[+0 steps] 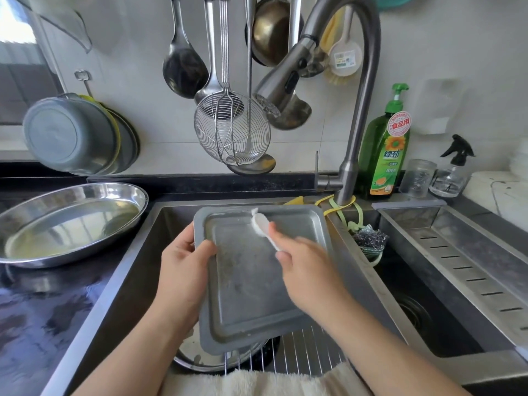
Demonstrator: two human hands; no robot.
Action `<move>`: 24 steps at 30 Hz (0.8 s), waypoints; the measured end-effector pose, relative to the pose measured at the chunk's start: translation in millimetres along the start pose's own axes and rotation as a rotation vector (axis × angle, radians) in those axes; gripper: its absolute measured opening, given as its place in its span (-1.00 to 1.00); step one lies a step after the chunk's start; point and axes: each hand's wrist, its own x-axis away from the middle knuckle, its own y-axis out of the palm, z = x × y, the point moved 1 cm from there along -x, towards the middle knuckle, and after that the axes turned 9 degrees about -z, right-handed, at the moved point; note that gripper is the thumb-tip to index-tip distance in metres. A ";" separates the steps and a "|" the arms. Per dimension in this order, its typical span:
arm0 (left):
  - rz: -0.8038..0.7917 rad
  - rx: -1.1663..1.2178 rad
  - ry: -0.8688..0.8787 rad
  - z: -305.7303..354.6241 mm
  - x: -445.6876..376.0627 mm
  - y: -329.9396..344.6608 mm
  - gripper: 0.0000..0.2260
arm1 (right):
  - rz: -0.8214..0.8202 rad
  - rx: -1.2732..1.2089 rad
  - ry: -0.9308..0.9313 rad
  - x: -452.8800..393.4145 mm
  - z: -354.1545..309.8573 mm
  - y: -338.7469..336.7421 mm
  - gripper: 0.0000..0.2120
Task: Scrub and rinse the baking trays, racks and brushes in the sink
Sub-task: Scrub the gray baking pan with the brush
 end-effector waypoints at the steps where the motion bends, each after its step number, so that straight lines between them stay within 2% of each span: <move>1: 0.014 -0.007 0.009 0.9 0.5 -1.2 -0.58 | 0.043 0.054 0.047 -0.8 8.2 -7.0 -0.45; 4: 0.042 0.010 0.013 4.3 -0.9 -2.6 -0.59 | 0.175 0.223 0.221 -2.4 34.3 -31.1 -0.45; 7: 0.026 -0.005 0.004 4.4 -2.2 -3.9 -0.61 | 0.222 0.218 0.279 -4.7 46.5 -40.6 -0.54; 15: -0.059 0.025 -0.095 6.0 -7.7 -13.6 -0.62 | 0.192 0.199 0.169 -11.7 60.5 -53.4 -0.68; 17: -0.082 -0.018 -0.102 4.4 -6.7 -9.5 -0.64 | 0.163 0.191 0.048 -11.8 47.9 -41.8 -0.72; 20: -0.105 -0.095 -0.108 1.0 -4.5 -7.0 -0.64 | 0.140 0.119 -0.118 -11.2 28.5 -16.0 -0.92; 22: -0.058 -0.063 -0.102 1.6 -5.1 -11.0 -0.63 | 0.170 0.057 -0.084 -14.7 31.0 -19.3 -0.91; 24: -0.003 -0.003 -0.089 3.6 -7.6 -15.9 -0.64 | 0.228 0.133 -0.012 -15.9 44.8 -35.2 -0.84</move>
